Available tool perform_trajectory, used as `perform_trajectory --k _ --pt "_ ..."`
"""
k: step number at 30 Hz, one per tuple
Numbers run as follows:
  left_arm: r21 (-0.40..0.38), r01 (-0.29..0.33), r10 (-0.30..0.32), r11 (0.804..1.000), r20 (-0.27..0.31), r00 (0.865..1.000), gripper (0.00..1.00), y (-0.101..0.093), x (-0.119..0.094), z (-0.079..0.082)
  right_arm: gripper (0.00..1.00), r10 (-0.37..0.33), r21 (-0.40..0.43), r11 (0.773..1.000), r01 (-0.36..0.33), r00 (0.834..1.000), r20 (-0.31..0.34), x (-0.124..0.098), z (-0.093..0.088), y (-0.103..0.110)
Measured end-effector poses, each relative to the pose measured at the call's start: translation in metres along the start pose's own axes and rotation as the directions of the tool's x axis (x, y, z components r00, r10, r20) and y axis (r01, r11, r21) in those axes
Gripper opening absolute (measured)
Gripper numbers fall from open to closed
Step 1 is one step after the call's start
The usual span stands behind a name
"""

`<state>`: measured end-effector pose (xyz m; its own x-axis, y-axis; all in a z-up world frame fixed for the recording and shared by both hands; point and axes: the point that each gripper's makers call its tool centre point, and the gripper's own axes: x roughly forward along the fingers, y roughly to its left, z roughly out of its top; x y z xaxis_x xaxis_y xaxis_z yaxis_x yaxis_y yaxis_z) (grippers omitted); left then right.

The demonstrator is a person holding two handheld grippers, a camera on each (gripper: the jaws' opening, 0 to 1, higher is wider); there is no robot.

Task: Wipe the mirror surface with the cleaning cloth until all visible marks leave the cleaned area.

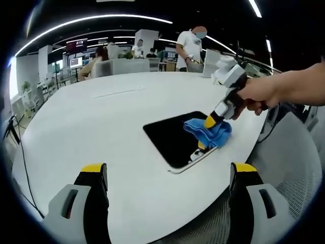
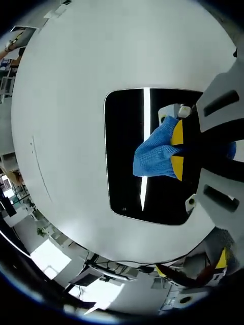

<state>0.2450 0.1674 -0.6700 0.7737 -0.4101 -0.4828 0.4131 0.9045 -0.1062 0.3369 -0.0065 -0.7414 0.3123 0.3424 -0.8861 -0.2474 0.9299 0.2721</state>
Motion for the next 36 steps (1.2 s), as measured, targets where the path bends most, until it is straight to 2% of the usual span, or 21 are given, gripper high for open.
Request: perform_trajectory --k 19,22,30,32,36 --pt "0.005 -0.006 0.006 1.0 0.014 1.0 0.99 0.0 -0.001 0.003 0.0 0.032 0.021 0.999 -0.032 0.999 0.003 -0.013 -0.029 0.0" --pt "0.0 -0.011 0.011 1.0 0.02 1.0 0.99 0.002 -0.001 0.004 0.0 0.042 0.032 0.999 -0.042 0.999 0.0 -0.013 -0.031 0.001" --pt "-0.009 -0.019 0.019 1.0 0.019 1.0 0.99 0.004 -0.001 0.003 0.0 0.043 0.005 0.999 -0.043 0.999 -0.002 -0.012 -0.033 0.003" --pt "-0.012 -0.021 0.021 1.0 0.012 1.0 0.99 0.004 -0.001 0.002 0.0 0.036 -0.027 0.999 -0.036 0.999 0.004 -0.012 -0.034 0.003" --pt "-0.012 -0.024 0.024 1.0 0.005 1.0 0.99 0.004 -0.001 0.001 0.0 0.042 -0.025 0.999 -0.042 0.999 -0.006 -0.012 -0.033 0.003"
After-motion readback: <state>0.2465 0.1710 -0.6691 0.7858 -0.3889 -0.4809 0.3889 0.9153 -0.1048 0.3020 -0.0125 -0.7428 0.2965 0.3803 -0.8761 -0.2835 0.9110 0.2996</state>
